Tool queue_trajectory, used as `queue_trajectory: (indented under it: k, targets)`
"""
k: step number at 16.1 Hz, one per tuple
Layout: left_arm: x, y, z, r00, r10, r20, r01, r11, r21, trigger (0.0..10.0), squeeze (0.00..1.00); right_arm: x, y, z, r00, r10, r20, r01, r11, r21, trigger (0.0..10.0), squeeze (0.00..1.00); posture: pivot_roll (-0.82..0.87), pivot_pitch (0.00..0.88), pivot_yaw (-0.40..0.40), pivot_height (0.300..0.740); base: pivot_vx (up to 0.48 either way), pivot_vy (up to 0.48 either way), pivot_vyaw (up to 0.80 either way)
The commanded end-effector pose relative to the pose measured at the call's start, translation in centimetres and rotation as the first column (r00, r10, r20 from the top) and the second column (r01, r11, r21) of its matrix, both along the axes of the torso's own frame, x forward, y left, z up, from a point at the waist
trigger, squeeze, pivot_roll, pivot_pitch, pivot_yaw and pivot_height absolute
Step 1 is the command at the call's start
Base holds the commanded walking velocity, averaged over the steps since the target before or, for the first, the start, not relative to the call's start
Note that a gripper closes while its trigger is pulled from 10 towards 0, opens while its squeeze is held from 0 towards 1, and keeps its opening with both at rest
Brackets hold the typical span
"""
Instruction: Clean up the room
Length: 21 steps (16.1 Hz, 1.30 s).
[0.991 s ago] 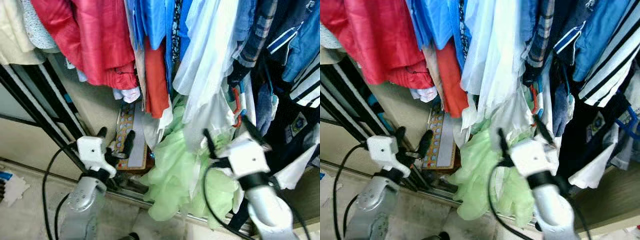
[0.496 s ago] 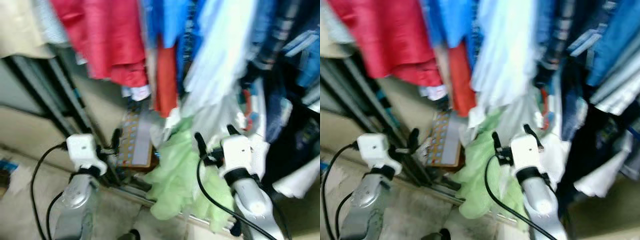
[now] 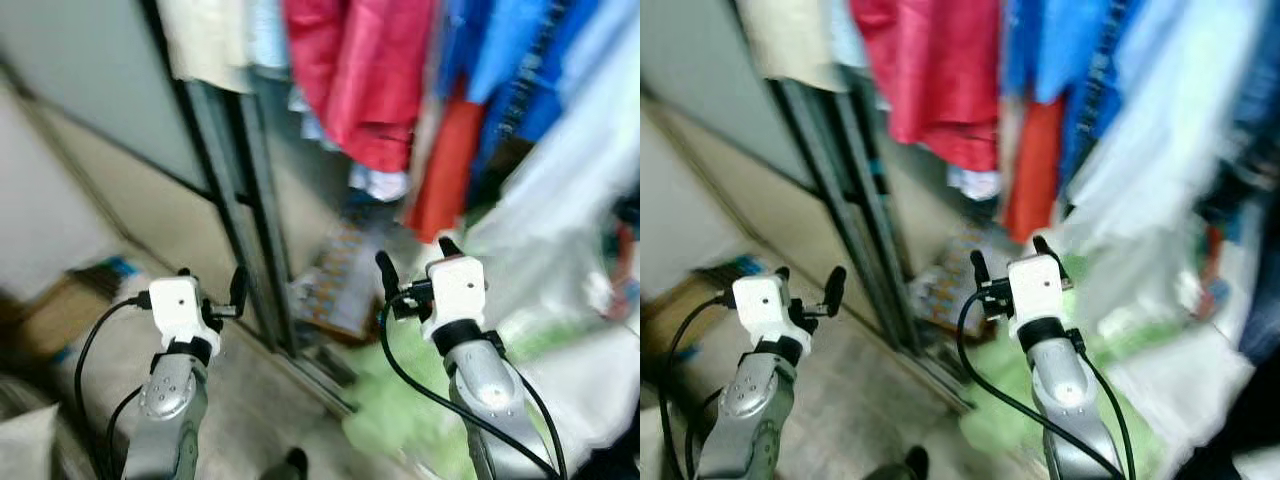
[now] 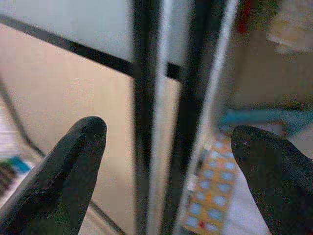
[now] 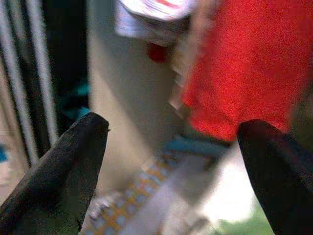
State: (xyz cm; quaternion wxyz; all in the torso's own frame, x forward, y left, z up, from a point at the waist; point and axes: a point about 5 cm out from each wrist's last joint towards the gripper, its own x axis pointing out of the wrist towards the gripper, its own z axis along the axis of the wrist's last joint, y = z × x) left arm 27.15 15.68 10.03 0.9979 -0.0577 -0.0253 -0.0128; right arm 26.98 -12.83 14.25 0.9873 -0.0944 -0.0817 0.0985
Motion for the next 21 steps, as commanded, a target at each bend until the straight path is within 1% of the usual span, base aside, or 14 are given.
queue_trajectory:
  k: [1,5,7,9,11,12,13,14,16,18,19,20,21]
  targets:
    - [0.1,0.1,-0.3,1.0,0.006,-0.009,-0.006,1.0,0.012,10.0,0.0,0.2,-0.2,-0.5,1.0,0.006,-0.019,-0.006,1.0,-0.004,10.0,0.0,0.01,0.106,0.049,0.74,0.0,0.0,0.8]
    - [0.5,0.3,0.0,1.0,0.014,0.004,-0.014,1.0,0.017,10.0,0.0,1.0,0.1,-0.4,1.0,0.022,-0.015,-0.022,1.0,-0.004,10.0,0.0,0.01,0.097,0.045,0.74,0.0,0.0,0.8]
    - [0.9,-0.2,0.4,1.0,-0.009,0.029,0.009,1.0,0.023,10.0,0.0,1.4,0.8,-0.3,0.998,0.057,-0.001,-0.057,0.998,0.003,10.0,0.0,0.02,0.089,0.045,0.74,0.0,0.0,0.8]
    - [1.2,-0.5,0.7,0.999,-0.006,0.043,0.005,1.0,0.018,10.0,0.0,1.7,1.2,-0.4,0.997,0.075,0.001,-0.075,0.997,0.002,10.0,0.0,0.02,0.075,0.029,0.74,0.0,0.0,0.21]
    - [1.3,-0.3,1.1,0.997,0.038,0.066,-0.04,0.999,0.032,10.0,0.0,2.2,1.4,-0.7,0.993,0.115,-0.015,-0.115,0.993,-0.002,10.0,0.0,0.06,0.057,-0.024,0.74,0.0,0.0,0.0]
    - [1.0,0.8,1.2,0.989,0.126,0.075,-0.13,0.99,0.048,10.0,0.0,2.6,1.9,-0.9,0.989,0.148,-0.025,-0.148,0.989,-0.006,10.0,0.0,0.09,0.054,-0.052,0.74,0.0,0.0,0.0]
    - [0.8,1.2,1.1,0.985,0.157,0.074,-0.161,0.986,0.054,10.0,0.0,2.9,2.1,-0.9,0.987,0.159,-0.027,-0.16,0.987,-0.005,10.0,0.0,0.09,0.055,-0.061,0.74,0.0,0.0,0.0]
    - [0.5,1.5,0.9,0.986,0.153,0.069,-0.156,0.987,0.035,10.0,0.0,3.1,2.3,-0.9,0.985,0.168,-0.029,-0.168,0.986,-0.003,10.0,0.0,0.11,0.058,-0.074,0.74,0.0,0.0,0.0]
    - [-0.2,1.9,0.4,0.983,0.173,0.058,-0.176,0.983,0.048,10.0,0.0,3.4,2.8,-1.0,0.982,0.186,-0.029,-0.186,0.983,-0.001,10.0,0.0,0.12,0.061,-0.081,0.74,0.0,0.0,0.0]
    - [-0.2,1.6,0.6,0.987,0.145,0.073,-0.152,0.984,0.092,10.0,0.0,3.5,3.0,-1.0,0.982,0.187,-0.024,-0.187,0.982,0.002,10.0,0.0,0.12,0.064,-0.065,0.74,0.0,0.0,0.0]
    - [0.3,1.4,1.3,0.984,0.147,0.101,-0.161,0.975,0.152,10.0,0.0,3.4,2.9,-1.0,0.985,0.175,-0.016,-0.174,0.985,0.006,10.0,0.0,0.12,0.067,-0.048,0.74,0.0,0.0,0.0]
    - [0.7,1.2,2.0,0.983,0.137,0.122,-0.159,0.969,0.192,10.0,0.0,3.2,2.8,-0.9,0.987,0.162,-0.006,-0.162,0.987,0.006,10.0,0.0,0.12,0.072,-0.023,0.74,0.0,0.0,0.0]
    - [0.8,1.3,2.2,0.981,0.138,0.133,-0.166,0.96,0.227,10.0,0.0,3.1,2.9,-0.9,0.988,0.156,-0.001,-0.156,0.988,0.006,10.0,0.0,0.11,0.077,-0.008,0.74,0.0,0.0,0.0]
